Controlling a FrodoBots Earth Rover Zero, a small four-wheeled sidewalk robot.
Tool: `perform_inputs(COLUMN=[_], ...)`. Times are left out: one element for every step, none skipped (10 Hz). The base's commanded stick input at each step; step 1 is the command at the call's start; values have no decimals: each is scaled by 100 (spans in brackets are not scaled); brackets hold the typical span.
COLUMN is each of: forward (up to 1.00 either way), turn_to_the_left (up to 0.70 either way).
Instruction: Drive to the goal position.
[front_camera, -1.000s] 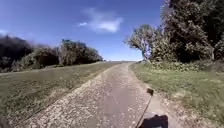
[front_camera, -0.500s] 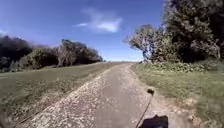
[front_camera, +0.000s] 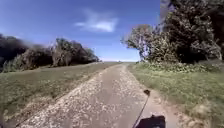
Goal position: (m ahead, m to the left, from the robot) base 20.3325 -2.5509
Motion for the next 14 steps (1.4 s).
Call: perform_inputs(forward=[50,50,50,50,50,50,50,50,50,50,50,50,50,50], turn_to_the_left=[0,0,0,0,0,0,0,0,0,0,0,0,27,50])
